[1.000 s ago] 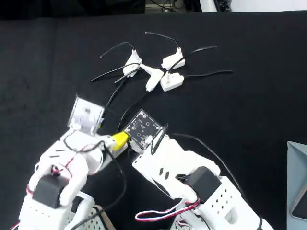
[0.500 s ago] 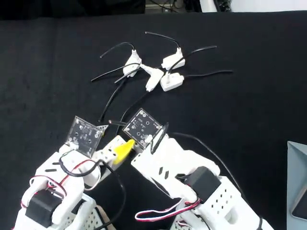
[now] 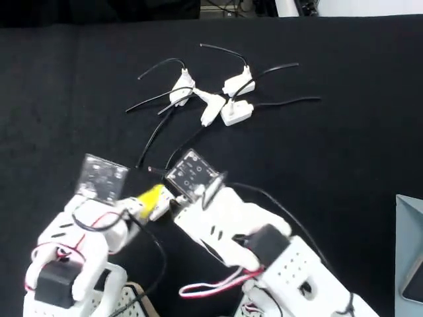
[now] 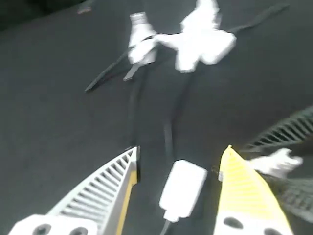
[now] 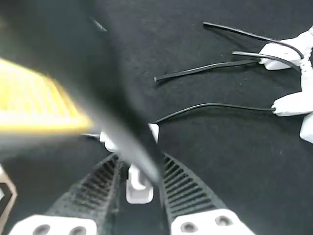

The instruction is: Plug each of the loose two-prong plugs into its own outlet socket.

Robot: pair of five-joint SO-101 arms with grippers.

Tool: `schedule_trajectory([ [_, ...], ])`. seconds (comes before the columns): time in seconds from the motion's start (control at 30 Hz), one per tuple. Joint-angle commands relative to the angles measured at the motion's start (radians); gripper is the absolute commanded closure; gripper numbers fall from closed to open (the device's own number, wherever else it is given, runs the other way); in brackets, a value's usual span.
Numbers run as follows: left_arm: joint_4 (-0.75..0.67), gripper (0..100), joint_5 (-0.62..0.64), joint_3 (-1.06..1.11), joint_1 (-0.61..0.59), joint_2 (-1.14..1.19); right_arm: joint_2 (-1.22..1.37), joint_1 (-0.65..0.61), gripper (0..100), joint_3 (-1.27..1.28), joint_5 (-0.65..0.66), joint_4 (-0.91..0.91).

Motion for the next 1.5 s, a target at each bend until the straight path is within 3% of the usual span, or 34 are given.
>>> schedule_trajectory([
  [0.0, 0.009, 73, -0.005, -0.044, -0.186, -0.005, 0.148, -0.009, 98.6, 0.008, -0.002, -0.169],
  [0.2, 0.009, 73, -0.002, -0.038, -0.374, -0.005, 0.344, -0.009, 98.6, 0.008, -0.006, -0.39],
  [0.53, -0.054, 73, 0.035, 0.041, -0.387, -0.005, 0.535, -0.009, 98.7, 0.061, -0.008, -0.623],
  [0.8, -0.051, 73, 0.035, 0.044, -0.387, -0.005, 0.636, 0.009, 98.7, 0.062, -0.008, -0.709],
  [1.47, -0.051, 73, 0.035, 0.044, -0.387, -0.005, 0.661, 0.02, 98.7, 0.056, -0.043, -0.709],
])
